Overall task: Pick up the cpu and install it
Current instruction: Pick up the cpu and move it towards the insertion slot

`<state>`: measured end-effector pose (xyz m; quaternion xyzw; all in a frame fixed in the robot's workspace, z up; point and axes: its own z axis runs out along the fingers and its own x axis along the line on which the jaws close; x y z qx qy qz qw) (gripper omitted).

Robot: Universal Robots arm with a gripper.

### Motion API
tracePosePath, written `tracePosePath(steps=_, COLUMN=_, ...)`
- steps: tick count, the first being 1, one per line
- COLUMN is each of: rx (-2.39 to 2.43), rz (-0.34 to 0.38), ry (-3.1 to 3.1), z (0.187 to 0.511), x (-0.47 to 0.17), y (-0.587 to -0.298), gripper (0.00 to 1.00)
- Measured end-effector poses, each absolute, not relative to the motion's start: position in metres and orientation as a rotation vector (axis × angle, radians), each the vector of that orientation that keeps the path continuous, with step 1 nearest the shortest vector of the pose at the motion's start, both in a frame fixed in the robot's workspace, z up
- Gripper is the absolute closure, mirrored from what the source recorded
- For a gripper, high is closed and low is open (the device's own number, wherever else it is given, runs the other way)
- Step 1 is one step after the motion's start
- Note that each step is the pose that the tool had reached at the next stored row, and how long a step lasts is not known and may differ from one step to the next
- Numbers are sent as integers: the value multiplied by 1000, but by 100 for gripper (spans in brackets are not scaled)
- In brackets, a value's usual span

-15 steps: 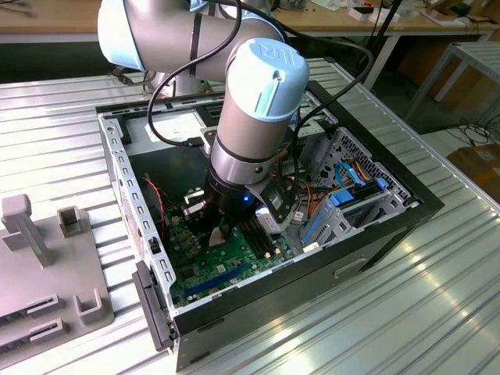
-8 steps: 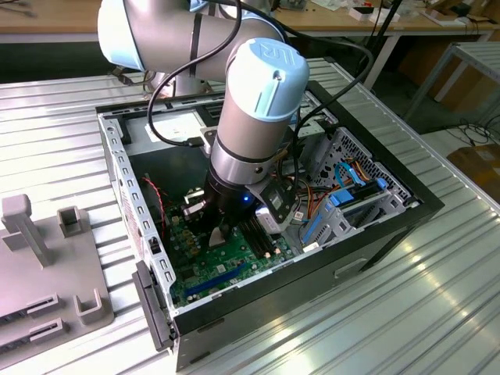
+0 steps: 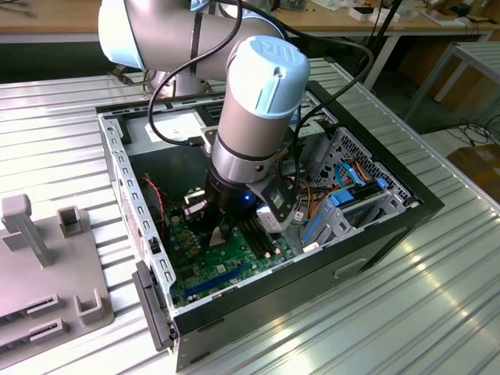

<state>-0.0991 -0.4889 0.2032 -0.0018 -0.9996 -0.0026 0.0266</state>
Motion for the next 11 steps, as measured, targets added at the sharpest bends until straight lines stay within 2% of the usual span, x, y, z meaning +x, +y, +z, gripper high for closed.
tracePosePath(steps=11, rx=0, rz=-7, ry=-3089, z=203, x=-98, y=-489, gripper=58)
